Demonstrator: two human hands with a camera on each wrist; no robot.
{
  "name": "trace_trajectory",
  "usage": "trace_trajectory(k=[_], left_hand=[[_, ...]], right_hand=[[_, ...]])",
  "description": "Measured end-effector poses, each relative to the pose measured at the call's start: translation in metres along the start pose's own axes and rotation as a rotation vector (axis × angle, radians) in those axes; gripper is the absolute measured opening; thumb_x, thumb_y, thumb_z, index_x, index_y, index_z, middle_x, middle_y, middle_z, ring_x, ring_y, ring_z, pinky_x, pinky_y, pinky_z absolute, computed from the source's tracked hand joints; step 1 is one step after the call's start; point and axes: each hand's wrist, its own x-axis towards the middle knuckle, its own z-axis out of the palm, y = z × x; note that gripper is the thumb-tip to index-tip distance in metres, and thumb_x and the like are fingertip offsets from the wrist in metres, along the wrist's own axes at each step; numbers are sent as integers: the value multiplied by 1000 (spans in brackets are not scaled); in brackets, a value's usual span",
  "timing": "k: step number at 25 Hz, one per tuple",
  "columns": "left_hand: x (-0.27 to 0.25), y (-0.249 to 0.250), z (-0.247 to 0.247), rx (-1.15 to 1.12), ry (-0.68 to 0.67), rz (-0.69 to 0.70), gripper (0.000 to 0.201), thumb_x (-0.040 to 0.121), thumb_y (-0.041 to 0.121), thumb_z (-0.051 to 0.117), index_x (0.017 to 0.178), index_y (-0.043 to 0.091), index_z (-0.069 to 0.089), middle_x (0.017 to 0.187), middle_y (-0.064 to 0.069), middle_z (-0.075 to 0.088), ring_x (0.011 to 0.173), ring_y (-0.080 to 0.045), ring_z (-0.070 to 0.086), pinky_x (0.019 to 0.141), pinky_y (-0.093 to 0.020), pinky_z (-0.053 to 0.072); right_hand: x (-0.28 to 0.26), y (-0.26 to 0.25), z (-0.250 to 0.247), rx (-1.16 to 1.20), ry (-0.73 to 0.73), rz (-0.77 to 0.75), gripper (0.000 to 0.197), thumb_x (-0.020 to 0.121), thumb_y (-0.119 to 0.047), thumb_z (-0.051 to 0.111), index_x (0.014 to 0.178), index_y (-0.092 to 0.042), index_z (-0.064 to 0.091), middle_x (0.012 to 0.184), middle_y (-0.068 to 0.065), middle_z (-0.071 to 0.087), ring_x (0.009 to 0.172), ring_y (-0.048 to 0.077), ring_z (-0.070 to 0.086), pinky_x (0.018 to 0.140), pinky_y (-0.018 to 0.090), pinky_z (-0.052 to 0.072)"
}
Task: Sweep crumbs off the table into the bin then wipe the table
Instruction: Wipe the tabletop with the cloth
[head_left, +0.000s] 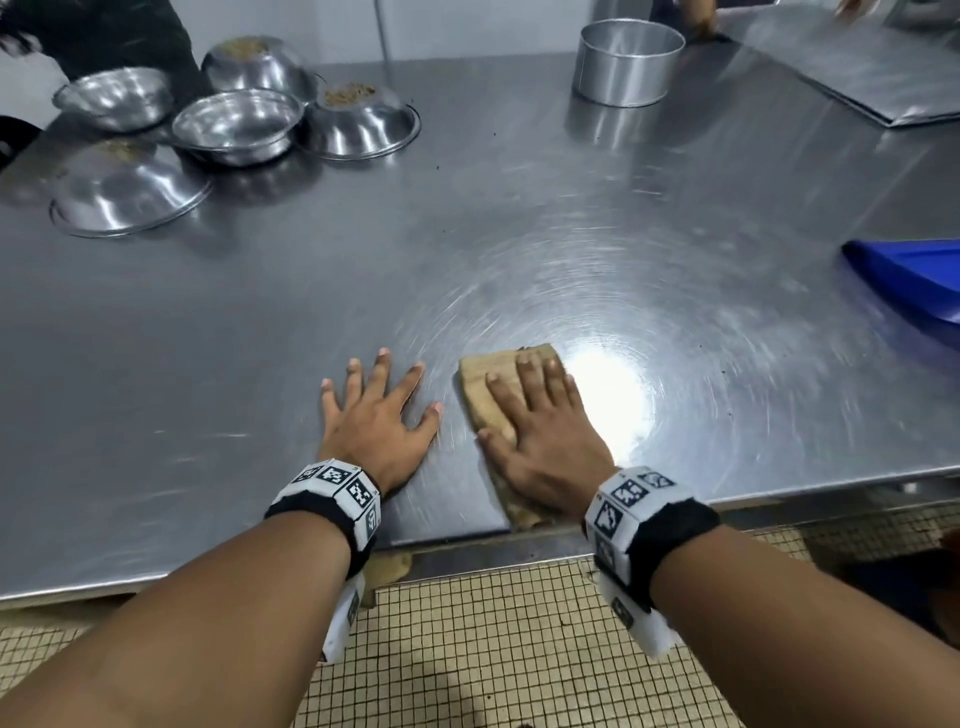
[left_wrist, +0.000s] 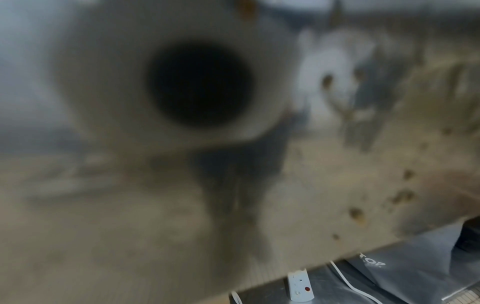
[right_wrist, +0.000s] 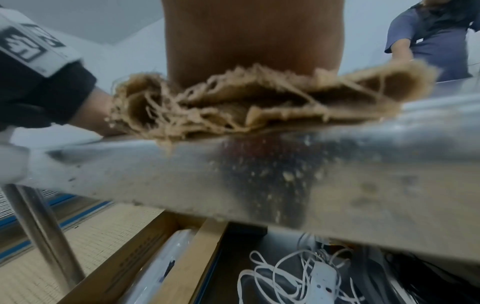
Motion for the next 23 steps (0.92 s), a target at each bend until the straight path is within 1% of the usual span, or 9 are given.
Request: trace_trajectory(k=[3, 5, 8, 11, 14, 16, 18, 20, 23], left_hand=[[0, -1, -1, 21, -31, 11, 68, 91, 69, 19, 152, 42, 12, 164, 5, 0, 150, -29, -3, 118, -54, -4], [-1, 0, -3, 32, -33, 20, 68, 90, 69, 17, 153, 41, 12, 164, 4, 1, 150, -30, -3, 119, -55, -3], [-8, 4, -5, 52, -13, 33, 66, 92, 66, 20, 152, 39, 18, 164, 1, 5, 150, -31, 0, 119, -54, -1], [-17, 22, -7, 40, 3, 65, 64, 93, 64, 24, 152, 38, 20, 164, 1, 6, 150, -30, 1, 119, -54, 1], [-16, 58, 0, 17, -15, 91, 65, 93, 65, 24, 152, 39, 18, 164, 1, 3, 150, -29, -1, 119, -54, -1], [-11, 85, 10, 2, -26, 73, 66, 91, 67, 22, 152, 41, 15, 164, 1, 1, 150, -30, -4, 118, -55, -3], [-7, 102, 15, -7, -24, 24, 67, 90, 68, 21, 152, 41, 13, 164, 1, -1, 149, -31, -5, 117, -57, -5], [-4, 106, 17, -5, -21, -7, 68, 90, 68, 19, 152, 42, 12, 164, 2, -3, 149, -31, -6, 118, -56, -6], [-3, 108, 19, 5, -17, -14, 68, 91, 68, 16, 153, 42, 8, 164, 3, -6, 149, -29, -9, 118, -55, -7]], right_hand=[[-34, 6, 4, -21, -14, -57, 67, 96, -60, 18, 152, -33, -5, 157, 4, -24, 142, 24, -29, 118, 43, -13], [-52, 17, 6, -24, -7, -38, 67, 95, -61, 18, 151, -35, -8, 157, 2, -26, 141, 21, -32, 119, 42, -12], [-74, 43, 7, -23, 4, 52, 68, 92, -64, 15, 149, -39, -14, 156, 0, -30, 141, 17, -34, 119, 41, -12], [-86, 79, -4, -18, 46, 197, 74, 87, -67, 9, 151, -35, -11, 157, 3, -26, 143, 21, -30, 119, 42, -10], [-79, 118, -22, -12, 88, 355, 77, 88, -63, 16, 154, -26, 0, 159, 14, -17, 145, 30, -20, 118, 44, -9], [-65, 138, -34, 36, 71, 404, 74, 94, -58, 22, 155, -22, 0, 159, 15, -17, 145, 32, -21, 118, 46, -11], [-47, 148, -40, 50, 59, 402, 73, 96, -56, 25, 154, -23, -3, 158, 16, -19, 144, 33, -23, 118, 46, -12], [-29, 147, -42, 43, 63, 380, 74, 95, -58, 22, 154, -24, -6, 157, 18, -19, 144, 35, -23, 117, 47, -14], [-4, 138, -39, 37, 51, 300, 75, 94, -62, 18, 154, -24, -6, 157, 20, -18, 143, 36, -23, 117, 48, -15]])
